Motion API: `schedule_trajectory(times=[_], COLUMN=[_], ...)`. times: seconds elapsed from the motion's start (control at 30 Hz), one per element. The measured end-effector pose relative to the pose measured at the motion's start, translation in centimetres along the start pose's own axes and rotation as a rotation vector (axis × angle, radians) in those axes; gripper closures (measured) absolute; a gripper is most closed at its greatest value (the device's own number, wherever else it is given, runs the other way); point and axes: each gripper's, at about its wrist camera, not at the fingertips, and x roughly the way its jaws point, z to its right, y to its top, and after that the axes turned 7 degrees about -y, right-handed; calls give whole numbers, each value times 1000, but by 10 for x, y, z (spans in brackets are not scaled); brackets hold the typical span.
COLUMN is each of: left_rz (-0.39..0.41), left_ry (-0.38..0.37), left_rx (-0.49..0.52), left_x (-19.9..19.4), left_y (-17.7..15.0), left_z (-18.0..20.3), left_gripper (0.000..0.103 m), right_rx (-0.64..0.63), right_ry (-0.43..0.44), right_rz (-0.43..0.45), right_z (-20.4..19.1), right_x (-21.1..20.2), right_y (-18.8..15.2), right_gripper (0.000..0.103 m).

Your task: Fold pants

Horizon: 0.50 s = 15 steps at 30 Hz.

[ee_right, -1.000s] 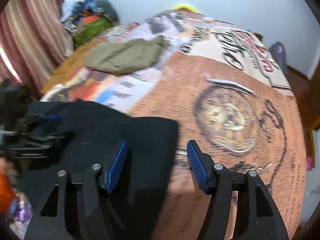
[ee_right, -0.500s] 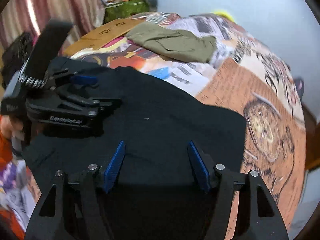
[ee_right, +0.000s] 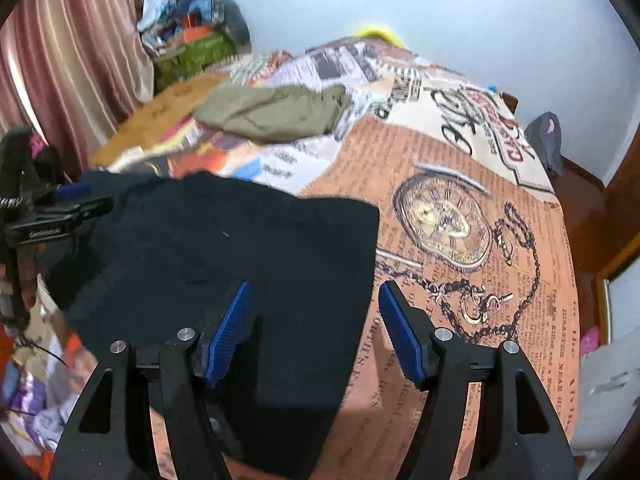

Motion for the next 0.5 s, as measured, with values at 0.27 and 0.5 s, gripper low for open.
schedule_trajectory(times=[0.27, 0.5], left_rz=[43, -13], left_ry=[8, -55], left_rx=[-108, -235], left_x=[-71, -78], left_y=[-40, -91], left_z=[-46, -73], left_gripper=[14, 14], right_rx=[-4, -20], right_ry=[52, 63], right_rz=[107, 113], right_z=[-30, -56], right_x=[-35, -33], right_y=[2, -9], right_gripper=[39, 39])
